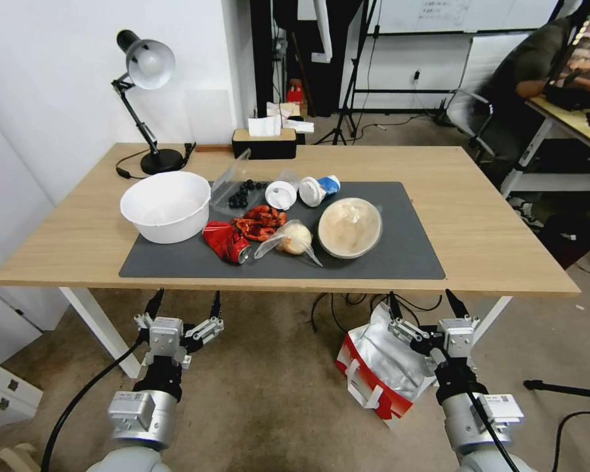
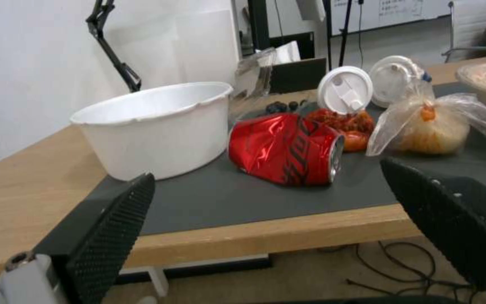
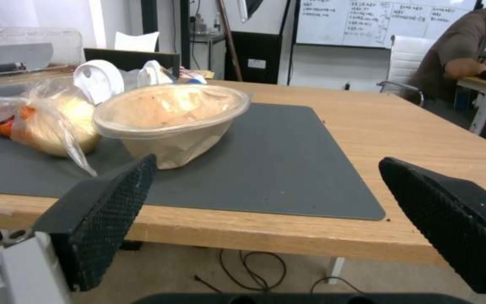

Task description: Pick up the food delivery bag from the floor and place it on the table.

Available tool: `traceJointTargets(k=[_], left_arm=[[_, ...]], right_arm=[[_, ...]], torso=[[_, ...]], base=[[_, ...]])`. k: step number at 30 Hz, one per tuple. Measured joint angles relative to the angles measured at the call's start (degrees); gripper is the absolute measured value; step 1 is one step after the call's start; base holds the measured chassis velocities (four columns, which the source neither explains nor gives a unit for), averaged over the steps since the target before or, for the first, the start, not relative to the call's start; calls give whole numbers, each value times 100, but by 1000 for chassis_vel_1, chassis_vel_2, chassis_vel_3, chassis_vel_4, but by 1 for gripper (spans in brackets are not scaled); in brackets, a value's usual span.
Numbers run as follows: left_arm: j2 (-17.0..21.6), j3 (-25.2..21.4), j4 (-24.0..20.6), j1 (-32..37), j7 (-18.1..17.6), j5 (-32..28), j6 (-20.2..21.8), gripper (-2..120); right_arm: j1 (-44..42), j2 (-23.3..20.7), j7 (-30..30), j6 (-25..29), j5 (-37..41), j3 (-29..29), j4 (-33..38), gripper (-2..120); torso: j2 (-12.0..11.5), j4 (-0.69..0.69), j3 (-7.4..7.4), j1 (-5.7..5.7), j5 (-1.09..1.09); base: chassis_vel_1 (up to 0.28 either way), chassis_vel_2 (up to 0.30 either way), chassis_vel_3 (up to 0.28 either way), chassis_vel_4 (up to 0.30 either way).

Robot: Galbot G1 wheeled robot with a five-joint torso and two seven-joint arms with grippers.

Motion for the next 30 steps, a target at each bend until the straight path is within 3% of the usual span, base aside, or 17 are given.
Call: traceJointTargets(k=[25, 27, 30], left_arm=[[7, 9, 11, -20, -1, -11, -1, 100], [33, 41, 45, -78, -10, -55, -11, 100], [233, 340, 316, -557, -76, -385, -92, 100]], right_arm=[[19, -1, 14, -27, 40, 13, 0, 100], [54, -4, 43, -84, 115, 36, 0, 100], [420, -41, 348, -610, 740, 322, -35, 100]], torso=[[0, 0, 0, 0, 0], [0, 2, 0, 0, 1], [0, 0, 0, 0, -1]], base=[[0, 0, 0, 0], [0, 0, 0, 0], [0, 0, 0, 0]])
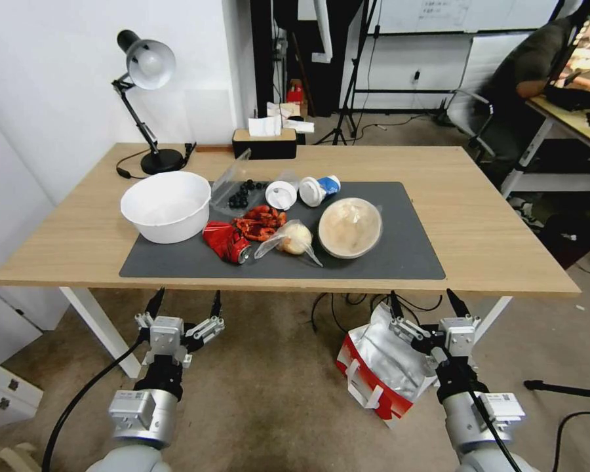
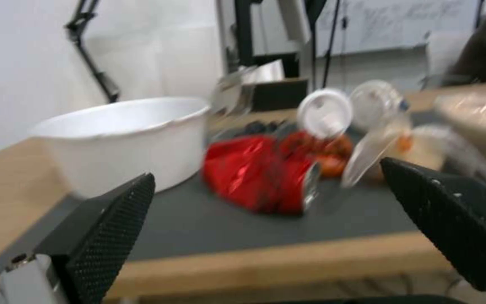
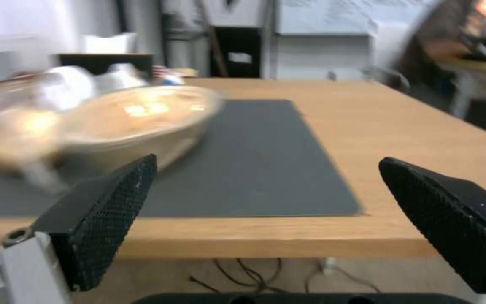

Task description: Pick up the food delivery bag from the floor and place it on the table.

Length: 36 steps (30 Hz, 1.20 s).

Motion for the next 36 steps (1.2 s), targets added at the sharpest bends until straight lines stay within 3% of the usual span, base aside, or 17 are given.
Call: traceJointTargets(k=[5, 10, 11, 14, 29, 36], left_arm=[[402, 590, 542, -956, -147, -661, -171, 100], [605, 879, 811, -1431, -225, -995, -253, 100], [713, 1033, 947, -1706, -266, -1249, -353, 100], [744, 1037, 937, -1716, -290, -1418, -452, 100], [779, 904, 843, -1539, -289, -1420, -469, 100], [852, 810, 731, -1310, -221, -1557, -453, 100]], right_arm=[[310, -54, 209, -220, 470, 192, -72, 100], [329, -69, 214, -203, 476, 194, -82, 100], [340, -82, 211, -187, 476, 194, -86, 100], [356, -110, 186, -151, 476, 195, -86, 100], [346, -117, -6, 51, 477, 175, -95, 100], [262, -136, -460, 473, 479, 157, -95, 100]], torso=[[-1, -1, 1, 1, 1], [0, -1, 0, 1, 1], [-1, -6, 1, 1, -1], [-1, 1, 1, 1, 1], [-1, 0, 0, 1, 1], [-1, 0, 0, 0, 1]], base=[[0, 0, 0, 0], [0, 0, 0, 0], [0, 0, 0, 0], [0, 0, 0, 0], [0, 0, 0, 0], [0, 0, 0, 0]])
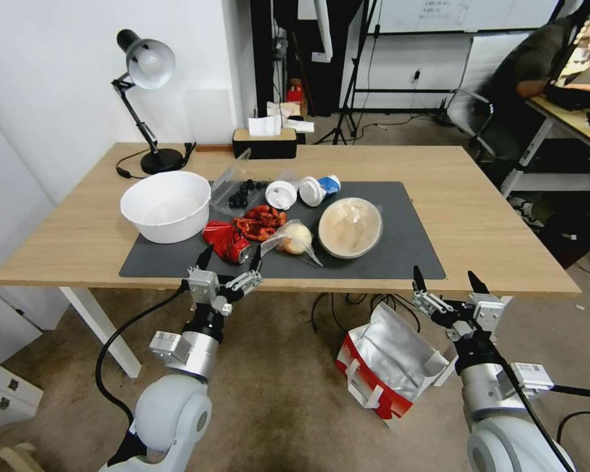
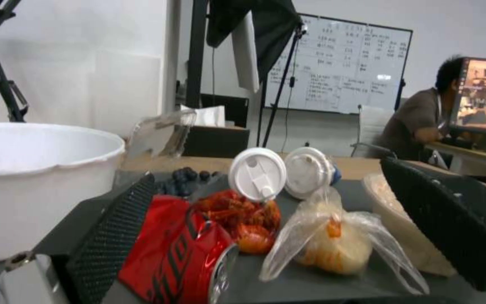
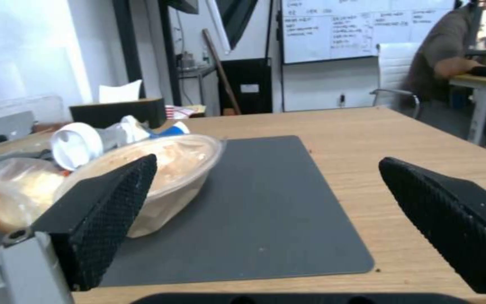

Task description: Pick up the food delivery bag from the floor and place it on the table.

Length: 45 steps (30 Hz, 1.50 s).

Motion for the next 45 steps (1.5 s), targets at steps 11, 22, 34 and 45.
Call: traceJointTargets(k=[11, 22, 34, 45], left_arm=[[-46, -27, 99, 115, 59, -244, -200, 100], [-29, -20, 107, 153, -153, -377, -248, 100], [-53, -29, 22, 186, -176, -620, -260, 100], [10, -75, -144, 341, -112, -630, -310, 100]], right_arm=[[-26, -47, -55, 184, -158, -10, -114, 100], [-10, -62, -62, 317, -360, -29, -311, 100], [2, -94, -61, 354, -367, -68, -349, 100], [-91, -61, -83, 387, -365, -122, -306, 100]], torso=[[0, 0, 0, 0, 0], [0, 0, 0, 0, 0], [-89, 0, -47, -42, 0], [-451, 0, -251, -198, 0]], base=[[0, 0, 0, 0], [0, 0, 0, 0], [0, 0, 0, 0], [0, 0, 0, 0]])
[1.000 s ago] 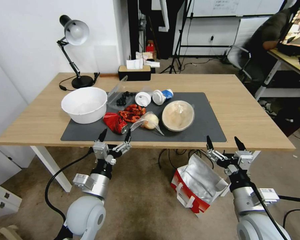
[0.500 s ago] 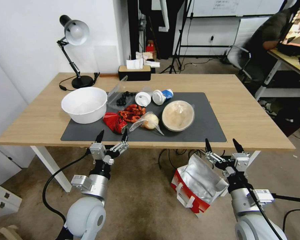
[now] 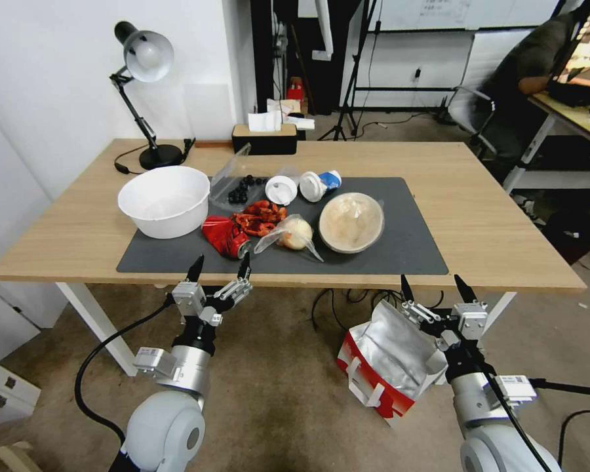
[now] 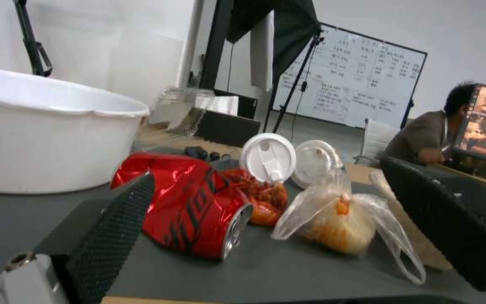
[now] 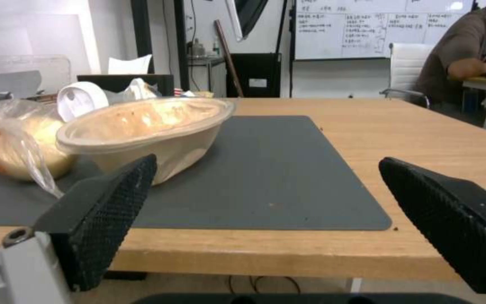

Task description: Pick up the food delivery bag from the floor and place it on the table.

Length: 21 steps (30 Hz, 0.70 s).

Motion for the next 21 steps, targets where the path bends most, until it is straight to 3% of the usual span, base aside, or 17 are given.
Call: traceJointTargets(k=[6, 21], left_arm=[[87, -25, -33, 31, 63, -88, -18, 100], [113, -8, 99, -35, 172, -86, -110, 100]], right_arm=[[-2, 46, -3, 0, -10, -17, 2, 100], [30, 7, 3, -11, -27, -1, -73, 100]], torso=[[-267, 0, -150, -120, 0], [-662, 0, -376, -289, 1]], base=[[0, 0, 0, 0], [0, 0, 0, 0]])
